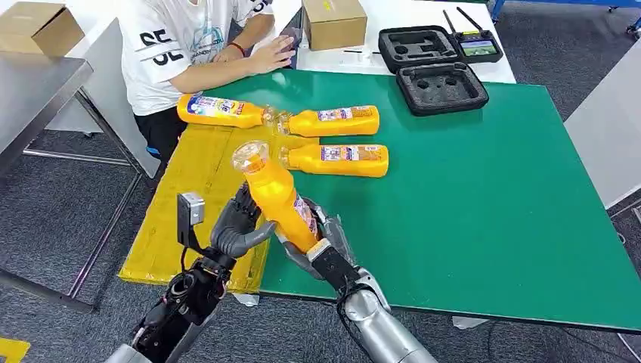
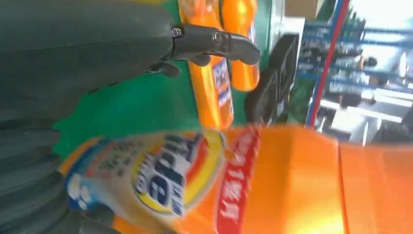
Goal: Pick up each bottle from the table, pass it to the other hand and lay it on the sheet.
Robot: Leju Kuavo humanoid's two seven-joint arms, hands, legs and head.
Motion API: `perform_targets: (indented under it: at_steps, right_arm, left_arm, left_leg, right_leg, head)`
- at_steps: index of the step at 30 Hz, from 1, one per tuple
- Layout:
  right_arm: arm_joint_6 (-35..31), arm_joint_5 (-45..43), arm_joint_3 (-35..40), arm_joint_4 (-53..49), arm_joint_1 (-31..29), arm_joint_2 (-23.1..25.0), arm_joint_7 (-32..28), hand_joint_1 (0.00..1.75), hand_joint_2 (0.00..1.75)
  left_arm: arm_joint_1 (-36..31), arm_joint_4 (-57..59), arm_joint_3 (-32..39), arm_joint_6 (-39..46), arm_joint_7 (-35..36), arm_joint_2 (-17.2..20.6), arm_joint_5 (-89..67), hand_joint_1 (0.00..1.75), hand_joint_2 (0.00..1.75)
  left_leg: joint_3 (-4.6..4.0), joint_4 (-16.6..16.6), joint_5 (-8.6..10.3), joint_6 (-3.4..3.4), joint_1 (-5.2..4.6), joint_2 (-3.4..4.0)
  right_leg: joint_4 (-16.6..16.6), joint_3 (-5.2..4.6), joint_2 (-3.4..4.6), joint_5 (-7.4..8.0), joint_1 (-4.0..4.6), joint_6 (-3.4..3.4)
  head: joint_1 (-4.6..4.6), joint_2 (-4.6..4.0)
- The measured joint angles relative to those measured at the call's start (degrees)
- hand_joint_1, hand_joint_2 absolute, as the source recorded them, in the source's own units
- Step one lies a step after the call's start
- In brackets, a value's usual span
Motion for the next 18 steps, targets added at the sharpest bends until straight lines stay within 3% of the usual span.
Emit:
perform_targets:
  at_steps: [18]
  right_arm:
    - [1.7,0.8,-0.6,3.8,-0.5,0.7,-0.1,1.75,1.75]
  left_arm:
    - [-4.5,4.9,-3.8,-3.8,-1.0,-0.9,2.3,0.00,1.75]
  left_leg:
    - [0.00,0.0,0.00,0.00,0.00,0.01]
  right_leg:
    - [0.0,0.00,0.00,0.00,0.00,0.00]
  head:
    - [0.00,0.00]
